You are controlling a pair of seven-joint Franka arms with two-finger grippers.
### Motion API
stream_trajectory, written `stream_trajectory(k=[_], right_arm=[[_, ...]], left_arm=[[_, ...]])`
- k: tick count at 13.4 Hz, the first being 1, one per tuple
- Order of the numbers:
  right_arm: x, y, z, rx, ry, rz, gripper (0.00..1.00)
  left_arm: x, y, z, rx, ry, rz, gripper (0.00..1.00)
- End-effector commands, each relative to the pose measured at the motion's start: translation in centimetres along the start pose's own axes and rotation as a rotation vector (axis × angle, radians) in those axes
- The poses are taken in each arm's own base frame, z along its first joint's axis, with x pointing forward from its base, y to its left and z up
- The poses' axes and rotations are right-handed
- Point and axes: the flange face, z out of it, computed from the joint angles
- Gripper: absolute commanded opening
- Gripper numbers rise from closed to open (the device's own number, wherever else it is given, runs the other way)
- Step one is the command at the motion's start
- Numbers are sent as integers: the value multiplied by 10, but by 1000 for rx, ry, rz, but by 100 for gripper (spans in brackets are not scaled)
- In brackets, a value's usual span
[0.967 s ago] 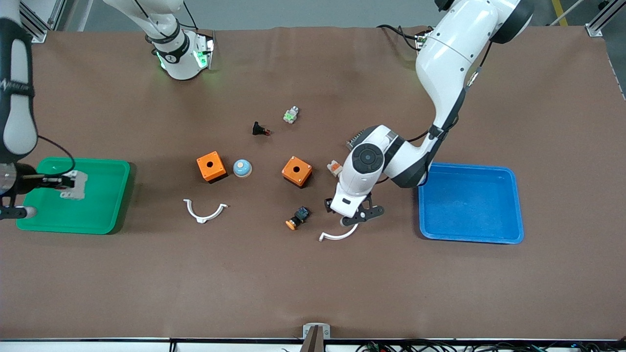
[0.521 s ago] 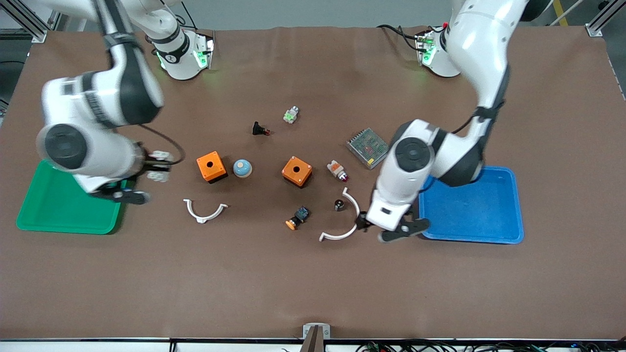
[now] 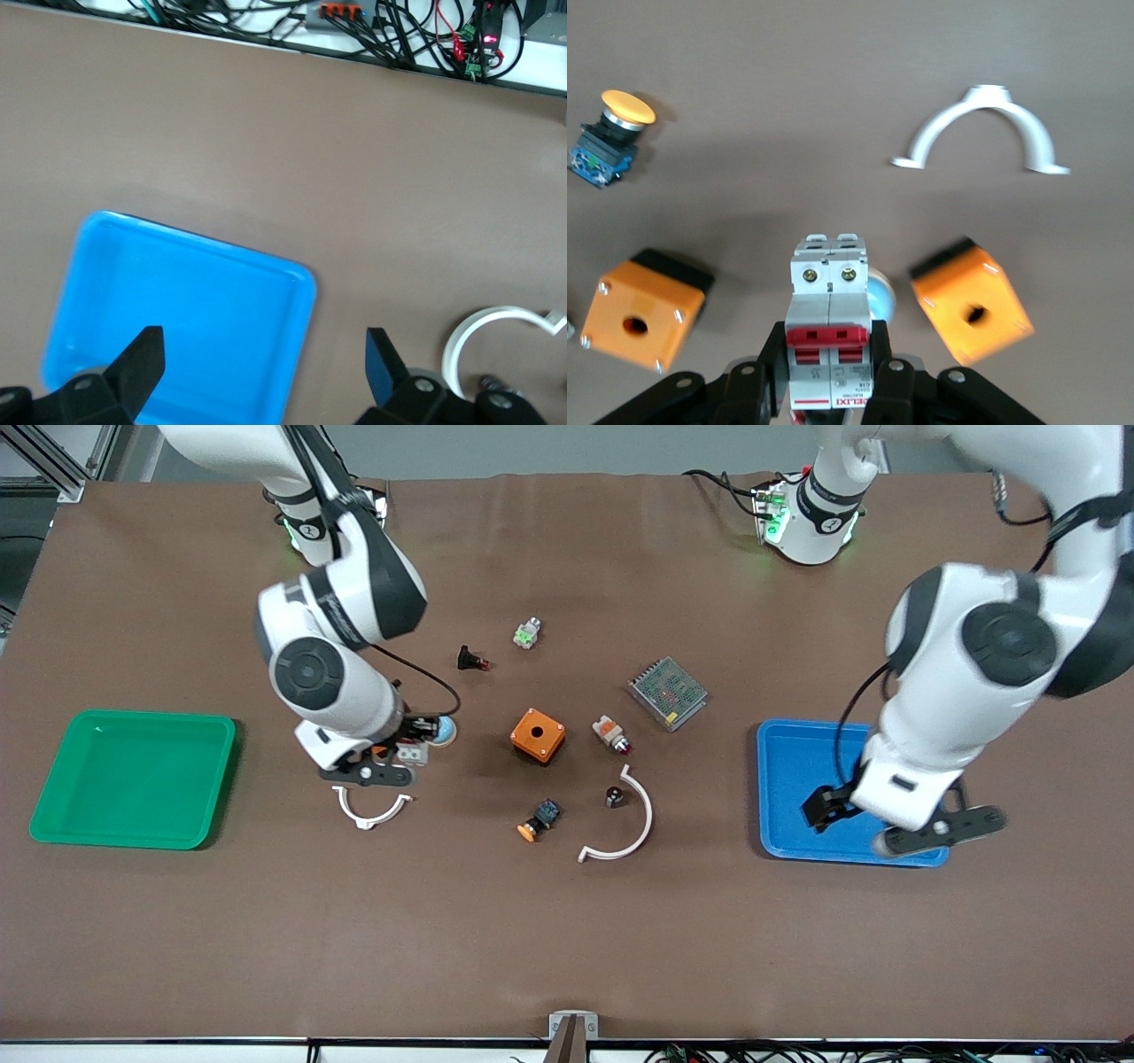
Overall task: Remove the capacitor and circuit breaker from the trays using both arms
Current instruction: 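Release the capacitor and withdraw the left gripper while the right gripper carries the breaker, then lower the breaker beside the orange box and open the right gripper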
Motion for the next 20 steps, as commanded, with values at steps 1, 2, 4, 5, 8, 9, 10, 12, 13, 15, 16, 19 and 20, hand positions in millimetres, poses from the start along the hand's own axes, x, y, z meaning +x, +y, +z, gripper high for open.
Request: stream_trajectory(k=[1,2,4,5,8,9,10,12,13,15,16,19,20], right_arm=[[-10,-25,43,29,35,-18,23],[-9,-29,56,44,34,-8,23],[-7,-29,66,55,20,6,23],[-6,-28,67,55,18,8,24],[-2,-29,83,54,26,13,24],[-1,-28,86,52,24,15,24],[-1,-29,87,51,23,17,24],[-2,-32,86,53,27,48,24],[-2,-32,86,55,32,50,25],[-1,-33,91,52,28,50,29],[-1,-33,91,53,33,50,32],[-2,-32,89,49,25,48,100],[-4,-31,80,48,18,45,100]], left_arm=[[-7,-47,-33,26,-39,77,100],[-10,-59,-45,22,-56,104,100],[-13,-97,-61,-14,-105,117,100],[-17,-114,-71,-68,-133,124,100],[-41,-144,-97,-86,-169,149,100],[-51,-147,-102,-83,-177,154,100],[-60,-152,-102,-79,-185,149,100],[-77,-159,-110,-75,-185,145,100],[-79,-159,-110,-74,-186,145,100],[-82,-155,-115,-75,-180,152,100],[-83,-151,-115,-75,-180,158,100],[-85,-149,-121,-65,-171,167,100],[-86,-143,-124,-64,-169,175,100]])
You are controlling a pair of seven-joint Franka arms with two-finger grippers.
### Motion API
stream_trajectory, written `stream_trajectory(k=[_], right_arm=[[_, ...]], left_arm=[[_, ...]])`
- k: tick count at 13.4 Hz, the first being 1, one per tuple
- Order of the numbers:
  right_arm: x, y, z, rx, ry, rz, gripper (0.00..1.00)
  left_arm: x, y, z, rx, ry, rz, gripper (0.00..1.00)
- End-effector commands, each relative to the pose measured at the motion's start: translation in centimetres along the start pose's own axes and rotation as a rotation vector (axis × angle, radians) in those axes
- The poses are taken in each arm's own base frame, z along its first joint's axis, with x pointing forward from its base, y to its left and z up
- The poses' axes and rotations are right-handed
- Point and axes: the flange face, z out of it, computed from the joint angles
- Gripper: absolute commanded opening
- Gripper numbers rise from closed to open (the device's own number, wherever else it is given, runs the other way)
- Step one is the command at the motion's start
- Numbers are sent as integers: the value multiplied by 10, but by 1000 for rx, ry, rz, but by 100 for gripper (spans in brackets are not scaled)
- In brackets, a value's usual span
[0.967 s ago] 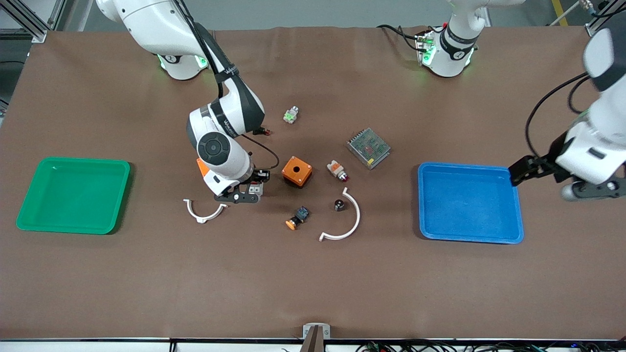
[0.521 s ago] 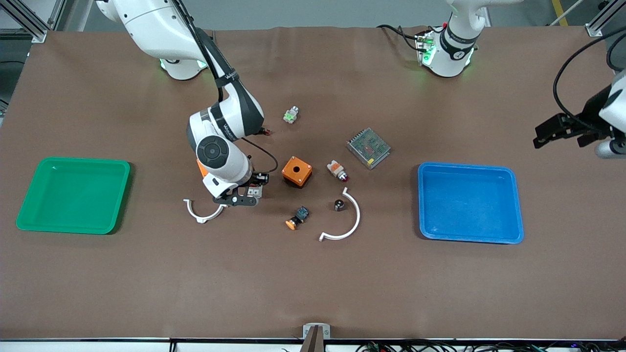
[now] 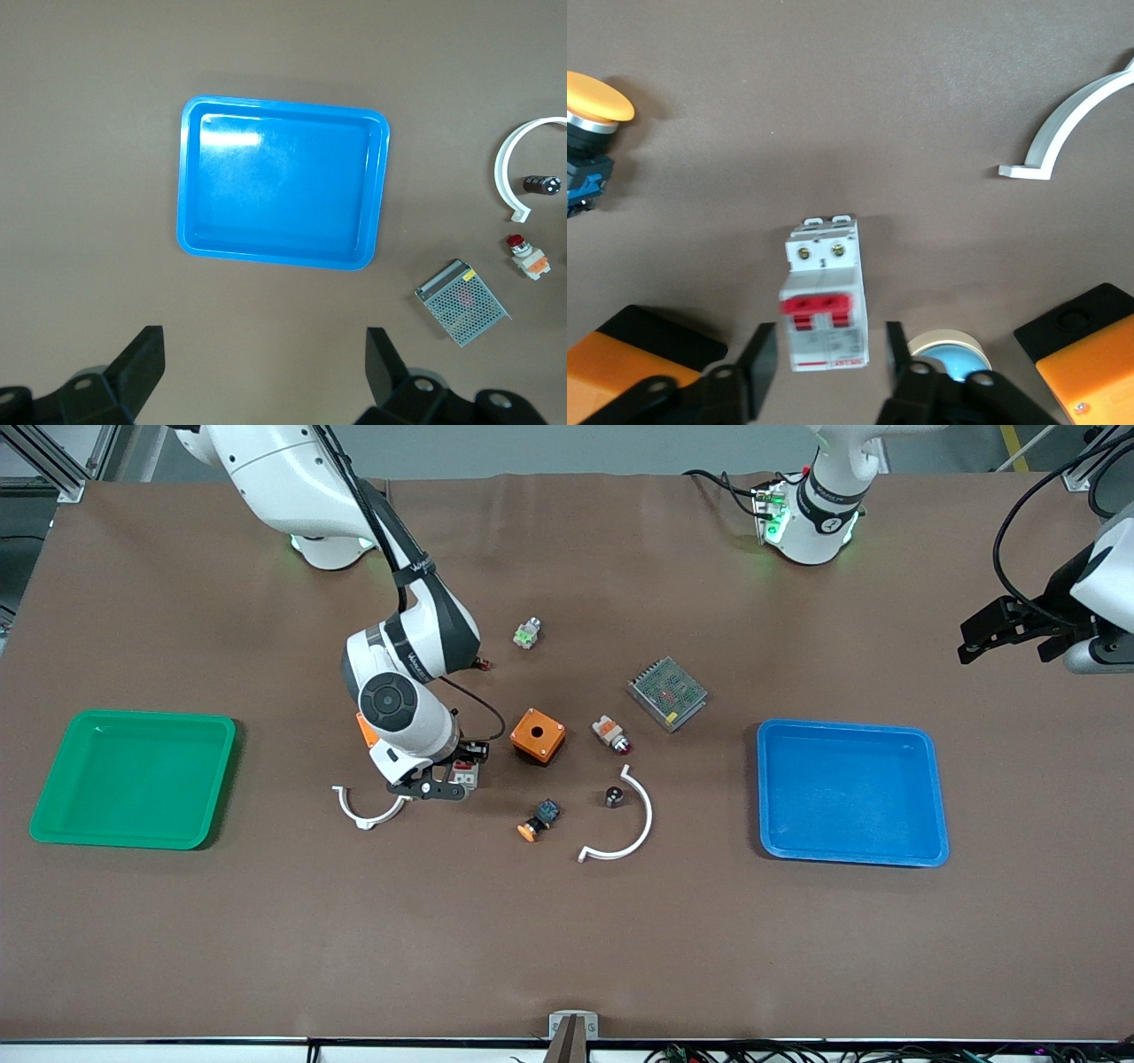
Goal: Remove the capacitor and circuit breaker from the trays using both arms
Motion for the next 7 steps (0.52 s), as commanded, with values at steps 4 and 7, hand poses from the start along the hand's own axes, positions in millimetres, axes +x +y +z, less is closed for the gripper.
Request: stream_trajectory(k=[4,7], right_arm=[[-38,22,-136,16,-80,4,100],[-57,89,-233,48,-106,27,100]], left_arm=[[-14,14,-8,1,-9,21,100],[-14,23,-7,5,-12,36,100]])
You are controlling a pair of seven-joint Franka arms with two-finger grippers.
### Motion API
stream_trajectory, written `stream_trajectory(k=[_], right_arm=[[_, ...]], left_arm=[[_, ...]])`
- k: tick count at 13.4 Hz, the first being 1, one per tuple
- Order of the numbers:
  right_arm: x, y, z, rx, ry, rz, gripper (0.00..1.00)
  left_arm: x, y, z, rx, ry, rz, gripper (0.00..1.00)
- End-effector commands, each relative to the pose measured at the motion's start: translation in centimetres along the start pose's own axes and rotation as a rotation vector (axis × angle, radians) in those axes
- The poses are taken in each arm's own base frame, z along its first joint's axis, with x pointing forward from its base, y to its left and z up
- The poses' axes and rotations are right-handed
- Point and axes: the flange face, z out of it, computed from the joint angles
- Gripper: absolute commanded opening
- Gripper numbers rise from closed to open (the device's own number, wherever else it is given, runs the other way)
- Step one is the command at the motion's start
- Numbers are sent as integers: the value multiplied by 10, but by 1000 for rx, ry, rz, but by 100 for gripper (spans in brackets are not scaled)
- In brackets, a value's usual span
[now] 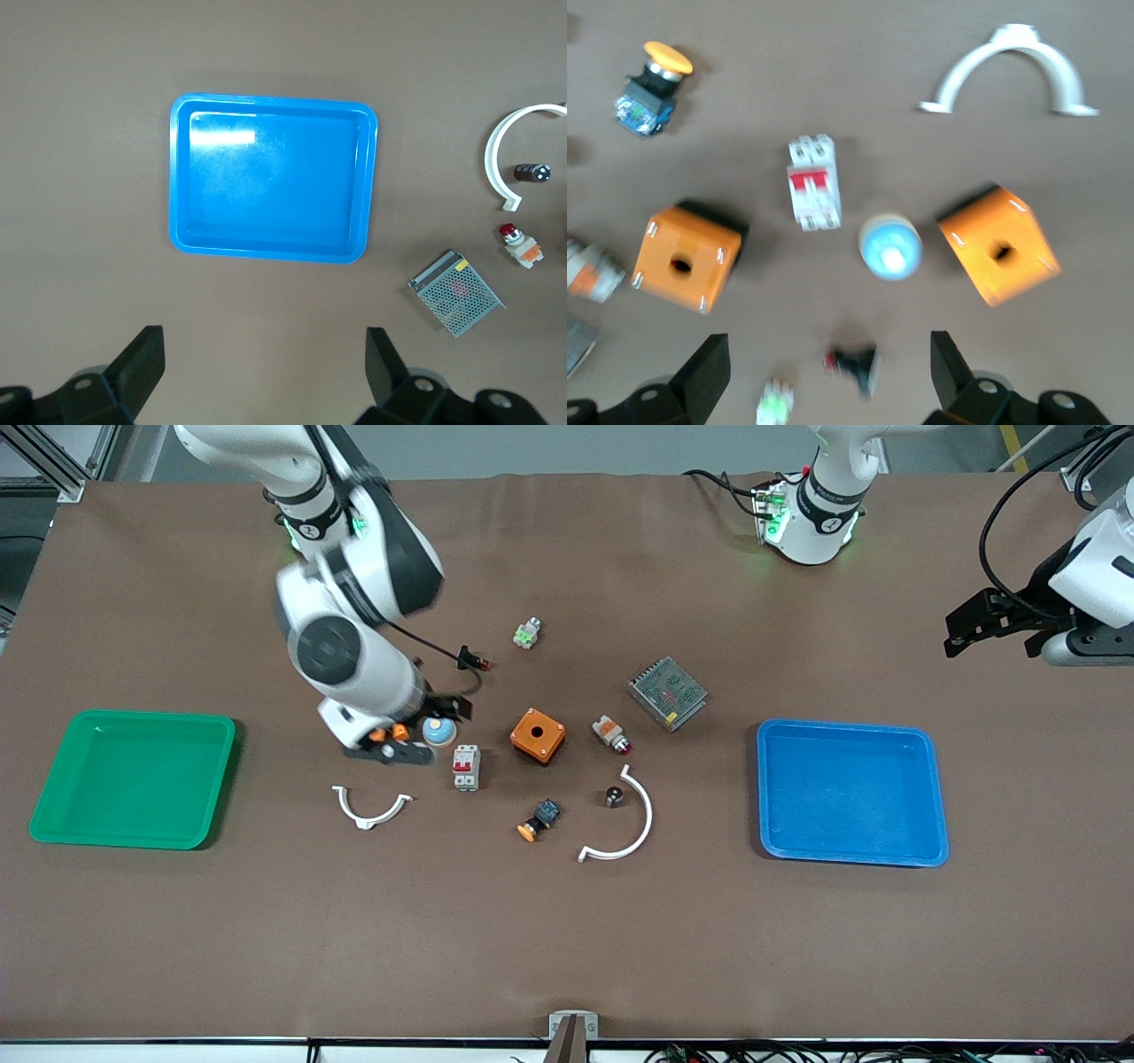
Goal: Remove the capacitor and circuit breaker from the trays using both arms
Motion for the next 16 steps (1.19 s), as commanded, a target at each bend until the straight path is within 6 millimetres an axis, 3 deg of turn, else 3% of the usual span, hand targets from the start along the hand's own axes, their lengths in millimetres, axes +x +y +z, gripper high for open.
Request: stream_trajectory(k=[1,4,7,9,11,16], right_arm=[[-26,75,-72,53,-12,-3,100],[-17,164,-112,83,19,-21,100],[-7,230,-135,31,80,-61,100],[-3,262,-158,35,119,-85,100],[-2,278,-180,36,163,-105,100],[-12,281,-239,-64,262,-104,100]], left_arm=[[-9,7,-4,3,-5,9,100],[-8,7,-8,2,3,11,100],[-6,7,-8,1,3,12,100],[-6,7,-7,1,1,14,100],[-5,8,-8,1,3,15,100],[-2,6,-12,14,13,26,100]])
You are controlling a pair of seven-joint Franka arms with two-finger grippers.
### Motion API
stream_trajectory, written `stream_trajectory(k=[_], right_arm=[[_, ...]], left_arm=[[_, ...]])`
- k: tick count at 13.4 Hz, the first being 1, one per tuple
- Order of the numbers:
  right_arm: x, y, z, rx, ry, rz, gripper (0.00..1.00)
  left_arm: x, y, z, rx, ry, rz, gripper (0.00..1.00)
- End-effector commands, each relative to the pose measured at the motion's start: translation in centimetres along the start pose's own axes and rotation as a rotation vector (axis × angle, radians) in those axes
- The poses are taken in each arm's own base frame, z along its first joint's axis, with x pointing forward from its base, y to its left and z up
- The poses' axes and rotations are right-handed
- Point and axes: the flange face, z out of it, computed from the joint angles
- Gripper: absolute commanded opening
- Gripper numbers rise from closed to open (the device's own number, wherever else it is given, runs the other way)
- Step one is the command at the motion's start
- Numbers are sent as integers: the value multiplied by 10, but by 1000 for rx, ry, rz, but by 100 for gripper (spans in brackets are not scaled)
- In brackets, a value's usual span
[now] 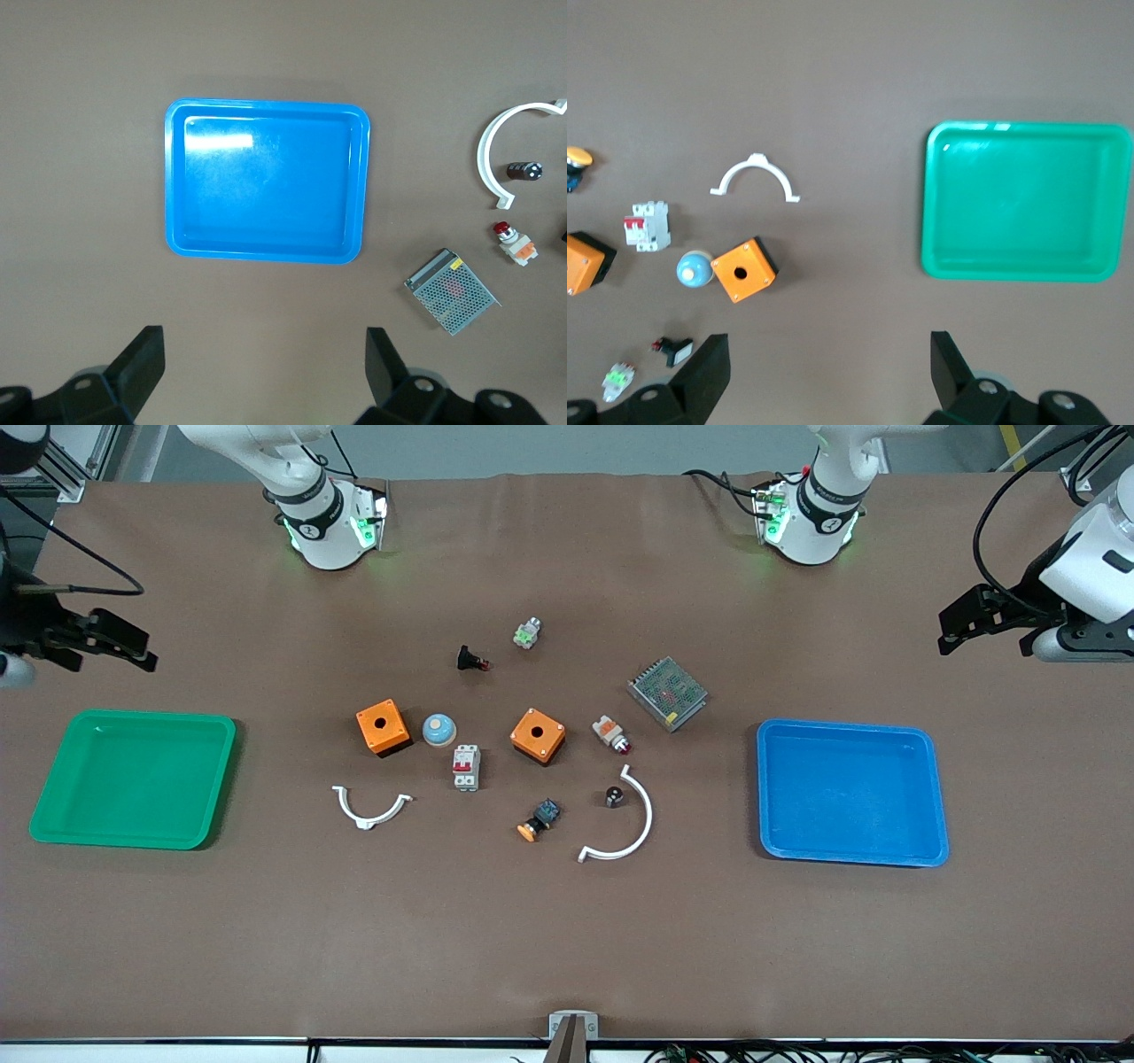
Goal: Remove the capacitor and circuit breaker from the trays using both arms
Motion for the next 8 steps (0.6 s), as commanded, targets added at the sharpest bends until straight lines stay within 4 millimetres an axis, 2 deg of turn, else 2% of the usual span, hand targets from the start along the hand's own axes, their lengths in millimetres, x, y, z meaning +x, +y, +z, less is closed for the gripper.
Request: stream_trajectory(k=[1,8], right_arm=[[0,-1,-29,-29,40,-9,100],[2,0,-26,-14,35,1,100]], left_arm=[[-1,-2,-8,23,5,13,100],[5,-6,-15,43,23,39,100]])
